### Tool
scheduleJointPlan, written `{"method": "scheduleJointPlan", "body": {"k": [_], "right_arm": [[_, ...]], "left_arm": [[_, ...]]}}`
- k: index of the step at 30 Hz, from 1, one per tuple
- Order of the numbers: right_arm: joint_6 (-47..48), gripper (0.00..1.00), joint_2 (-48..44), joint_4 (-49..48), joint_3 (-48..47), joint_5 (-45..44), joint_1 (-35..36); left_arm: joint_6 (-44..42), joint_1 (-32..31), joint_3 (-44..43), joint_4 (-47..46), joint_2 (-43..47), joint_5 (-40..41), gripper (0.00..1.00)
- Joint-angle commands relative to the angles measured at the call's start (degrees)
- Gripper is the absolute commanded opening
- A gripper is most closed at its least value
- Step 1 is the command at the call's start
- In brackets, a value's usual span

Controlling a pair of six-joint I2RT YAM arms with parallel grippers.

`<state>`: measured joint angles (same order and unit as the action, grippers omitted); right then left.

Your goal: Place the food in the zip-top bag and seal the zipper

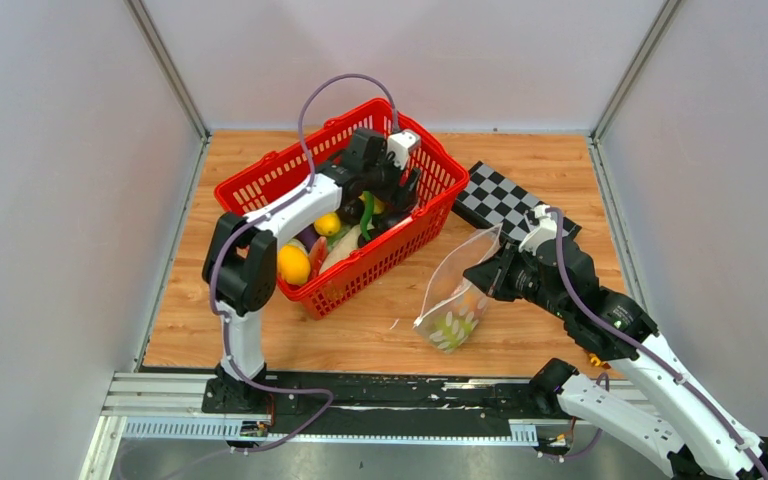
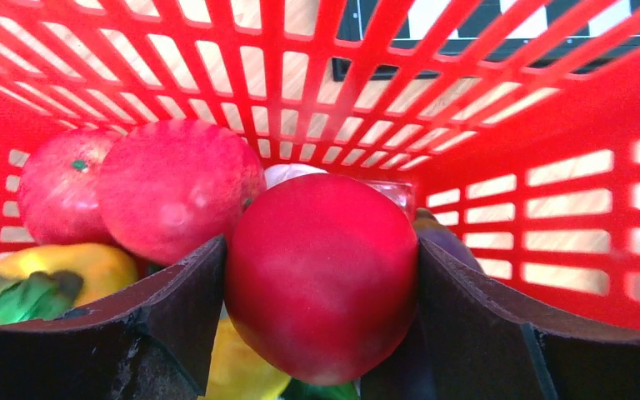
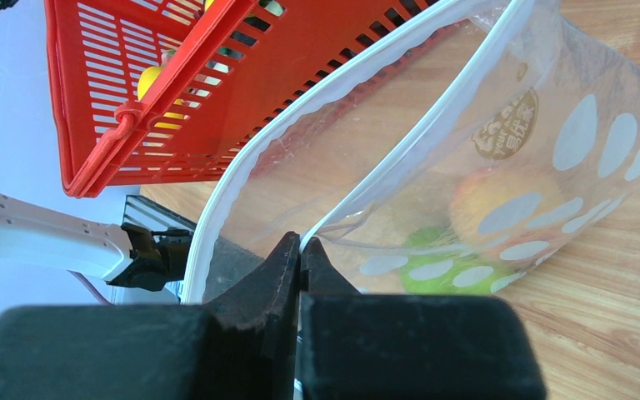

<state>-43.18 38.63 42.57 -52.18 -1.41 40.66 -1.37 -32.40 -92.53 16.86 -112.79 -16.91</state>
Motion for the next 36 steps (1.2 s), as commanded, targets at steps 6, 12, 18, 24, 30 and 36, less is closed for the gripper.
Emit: {"method": "scheduleJointPlan", "body": {"k": [6, 12, 18, 24, 30, 36], "right_arm": [[0.10, 0.00, -0.27, -2.48, -1.34, 0.50, -0.14], [0.20, 0.00, -0.14, -2.66, -1.26, 0.48, -0.11], [0.39, 0.00, 0.33, -3.15, -1.27, 0.51, -0.08], [0.36, 0.00, 0.87, -4.02, -1.24, 2.37, -0.13], [0.12, 0.00, 1.01, -4.33, -1.58, 2.29, -0.13], [1.56, 0.00, 3.08, -4.15, -3.37, 3.35, -0.14]], "left_arm": [[5.23, -0.29, 3.37, -0.48, 15.36, -0.45, 0.37], [7.77, -0.27, 7.87, -2.49, 22.61, -1.30, 0.37], [10.50, -0.31, 12.58, -4.44, 29.77, -4.32, 0.37], [17.56, -0.38, 20.35, -12.05, 38.25, -10.73, 0.37], [24.69, -1.04, 26.82, -21.11, 46.44, -15.79, 0.39], [25.76, -7.01, 28.57, -22.52, 49.36, -17.74, 0.41]]}}
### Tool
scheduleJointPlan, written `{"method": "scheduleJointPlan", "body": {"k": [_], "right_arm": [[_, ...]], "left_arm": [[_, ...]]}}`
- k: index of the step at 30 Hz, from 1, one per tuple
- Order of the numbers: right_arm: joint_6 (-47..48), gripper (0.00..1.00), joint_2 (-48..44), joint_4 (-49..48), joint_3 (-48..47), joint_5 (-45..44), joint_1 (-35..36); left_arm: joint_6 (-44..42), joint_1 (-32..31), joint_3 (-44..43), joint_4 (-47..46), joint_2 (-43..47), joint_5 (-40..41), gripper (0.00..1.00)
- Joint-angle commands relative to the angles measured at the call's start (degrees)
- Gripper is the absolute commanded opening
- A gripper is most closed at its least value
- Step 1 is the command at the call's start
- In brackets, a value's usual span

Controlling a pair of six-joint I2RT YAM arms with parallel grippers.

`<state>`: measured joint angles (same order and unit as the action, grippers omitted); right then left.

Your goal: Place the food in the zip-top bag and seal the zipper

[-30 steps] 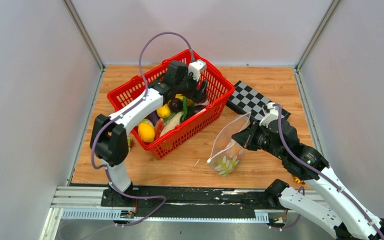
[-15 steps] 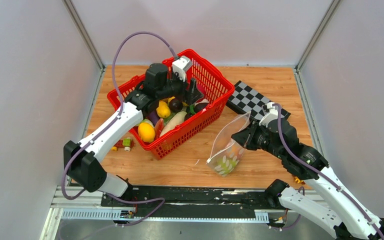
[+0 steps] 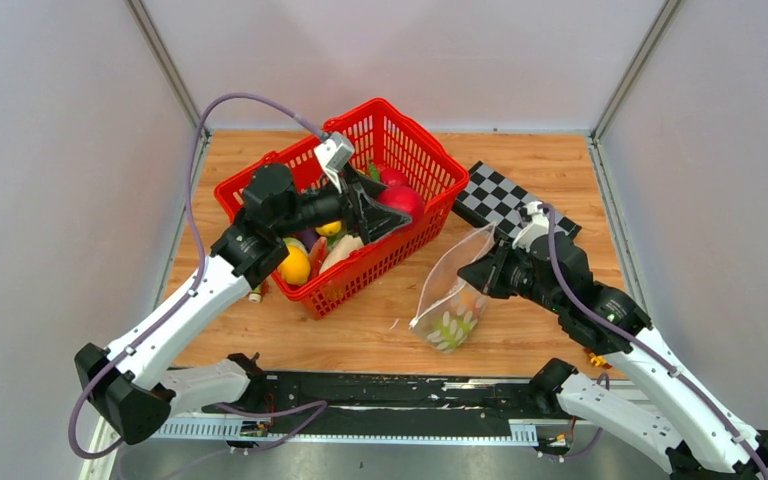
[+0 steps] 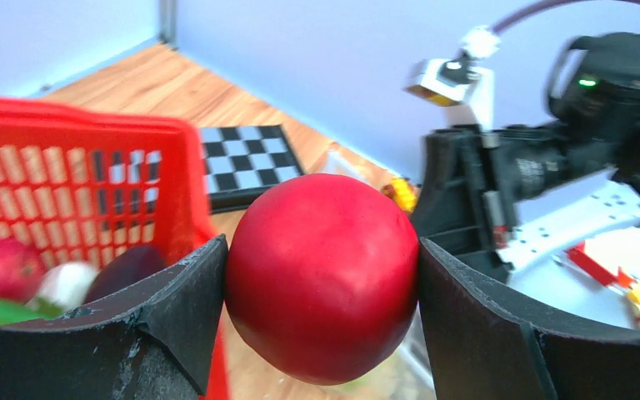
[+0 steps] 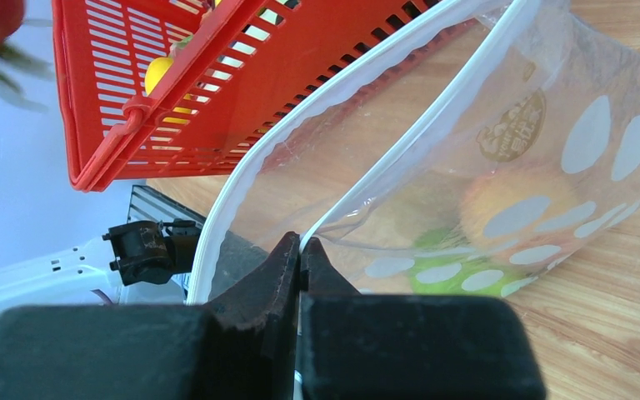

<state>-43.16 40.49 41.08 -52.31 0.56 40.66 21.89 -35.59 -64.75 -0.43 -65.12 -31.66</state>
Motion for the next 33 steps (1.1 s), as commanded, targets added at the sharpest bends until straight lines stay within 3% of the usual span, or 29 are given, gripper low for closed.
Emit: {"method": "scheduleJointPlan", "body": {"k": [1, 8, 13, 17, 27, 33], "right_arm": [[1.87, 0.00, 1.88, -2.73, -3.71, 1.72, -0.02], [1.92, 0.00, 3.02, -4.28, -4.25, 2.70, -0.08], [1.89, 0.00, 2.55, -4.00, -4.21, 3.03, -0.10], [1.79, 0.00, 1.78, -4.05, -3.99, 3.13, -0.09], [4.09, 0.00, 0.07, -5.20, -4.21, 5.63, -0.06], [5.25, 0.00, -0.01, -7.76, -3.92, 9.60, -0.07]], "left_arm": [[2.37, -5.29, 1.23, -5.49, 1.70, -3.07, 0.41], [0.10, -15.40, 3.86, -6.43, 0.01, -0.92, 0.42], [1.43, -17.81, 5.50, -10.15, -1.64, -1.43, 0.43], [-0.09, -19.05, 5.29, -8.01, -3.97, -0.78, 0.43], [-4.93, -20.48, 6.65, 0.08, -5.13, 16.50, 0.42], [-4.66, -20.48, 5.63, 3.79, -6.19, 21.91, 0.43]]}}
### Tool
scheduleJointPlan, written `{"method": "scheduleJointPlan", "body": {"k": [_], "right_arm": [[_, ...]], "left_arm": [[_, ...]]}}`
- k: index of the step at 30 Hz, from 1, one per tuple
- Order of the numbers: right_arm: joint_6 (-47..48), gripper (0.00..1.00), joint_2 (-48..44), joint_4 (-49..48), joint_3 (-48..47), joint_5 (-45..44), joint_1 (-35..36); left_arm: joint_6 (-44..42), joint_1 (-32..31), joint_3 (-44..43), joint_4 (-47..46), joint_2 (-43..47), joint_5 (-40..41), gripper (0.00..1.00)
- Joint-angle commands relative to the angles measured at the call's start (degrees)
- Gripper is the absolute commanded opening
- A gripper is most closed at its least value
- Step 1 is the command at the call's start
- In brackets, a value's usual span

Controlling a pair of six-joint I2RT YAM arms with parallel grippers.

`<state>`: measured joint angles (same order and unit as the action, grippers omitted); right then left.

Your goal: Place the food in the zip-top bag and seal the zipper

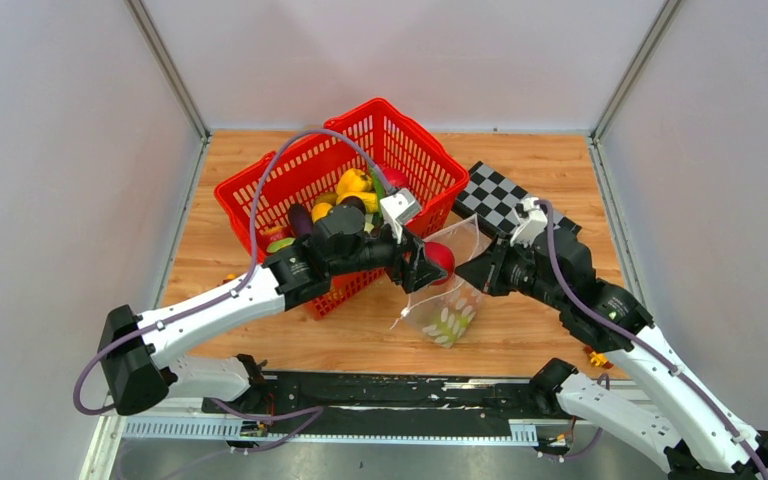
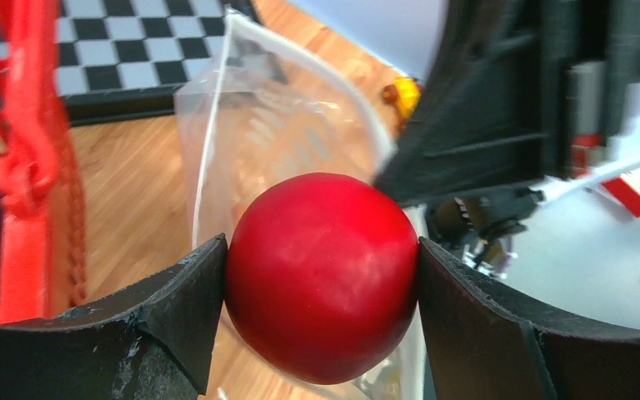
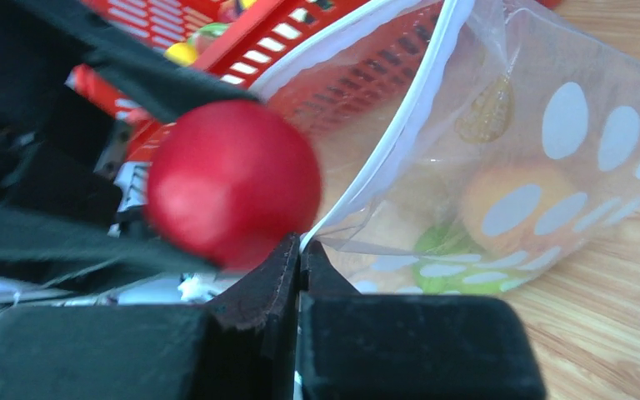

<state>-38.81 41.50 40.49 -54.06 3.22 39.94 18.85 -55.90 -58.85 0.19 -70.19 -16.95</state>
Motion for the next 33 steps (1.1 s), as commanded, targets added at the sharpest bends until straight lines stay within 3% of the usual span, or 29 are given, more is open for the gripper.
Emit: {"method": "scheduleJointPlan", "body": {"k": [1, 7, 14, 23, 33], "right_arm": [[1.12, 0.00, -1.00, -7.56, -2.13, 7.56, 0.62], [1.41, 0.00, -0.94, -9.92, -1.91, 10.13, 0.65], [0.29, 0.00, -1.27, -10.52, -1.17, 8.97, 0.65], [-4.39, 0.00, -5.20, -9.54, 1.99, 1.54, 0.65], [-8.48, 0.00, -5.55, -9.72, 4.48, 0.69, 0.62]], "left_arm": [[-1.23, -0.25, -0.48, 3.57, -1.28, 7.83, 0.43], [-0.42, -0.74, -1.80, 3.14, -1.99, 9.01, 0.55], [1.94, -0.85, -2.95, 0.08, -3.88, 3.06, 0.68], [2.72, -0.88, -2.99, -2.11, -4.09, 1.58, 0.88], [2.85, -0.87, -4.15, -2.45, -4.66, -0.46, 0.93]]}}
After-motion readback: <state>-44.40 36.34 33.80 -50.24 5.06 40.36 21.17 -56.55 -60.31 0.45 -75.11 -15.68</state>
